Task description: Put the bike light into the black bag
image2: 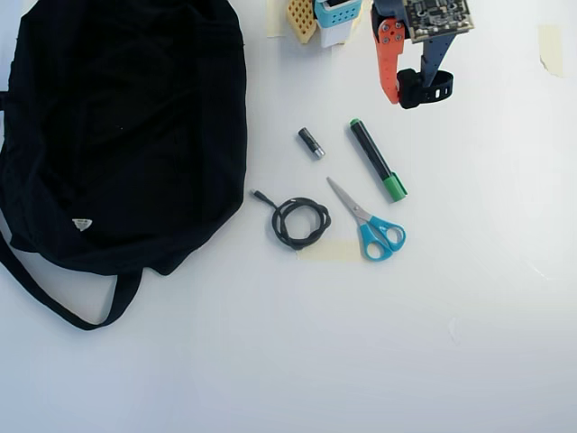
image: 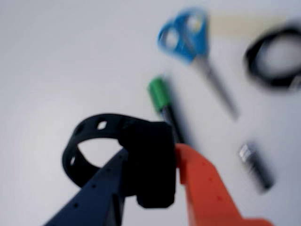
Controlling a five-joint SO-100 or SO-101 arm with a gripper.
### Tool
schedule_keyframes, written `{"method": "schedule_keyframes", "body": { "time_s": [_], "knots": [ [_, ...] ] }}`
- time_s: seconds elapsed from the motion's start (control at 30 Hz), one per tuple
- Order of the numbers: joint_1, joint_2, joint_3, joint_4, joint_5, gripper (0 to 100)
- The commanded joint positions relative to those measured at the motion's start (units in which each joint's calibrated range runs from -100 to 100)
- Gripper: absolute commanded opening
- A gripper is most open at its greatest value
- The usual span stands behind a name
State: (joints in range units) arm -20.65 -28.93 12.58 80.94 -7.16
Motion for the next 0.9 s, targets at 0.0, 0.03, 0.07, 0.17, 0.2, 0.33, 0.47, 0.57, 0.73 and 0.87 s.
{"method": "schedule_keyframes", "body": {
  "time_s": [0.0,0.03,0.07,0.17,0.2,0.33,0.47,0.57,0.73,0.87],
  "knots": [
    [7.71,5.45,-7.55,0.20,8.68,2],
    [9.28,6.61,-8.72,0.11,9.31,2],
    [10.62,7.77,-9.88,0.11,9.67,2],
    [14.44,11.17,-12.49,-1.35,9.25,2],
    [16.01,12.42,-12.76,-2.99,9.25,2],
    [23.49,14.58,-13.30,-4.79,10.04,2],
    [30.00,14.83,-14.02,-8.76,10.62,2],
    [33.51,15.07,-12.94,-14.96,10.62,2],
    [38.60,17.73,-14.02,-18.06,10.88,2],
    [41.29,18.39,-13.21,-22.88,10.41,2]
  ]
}}
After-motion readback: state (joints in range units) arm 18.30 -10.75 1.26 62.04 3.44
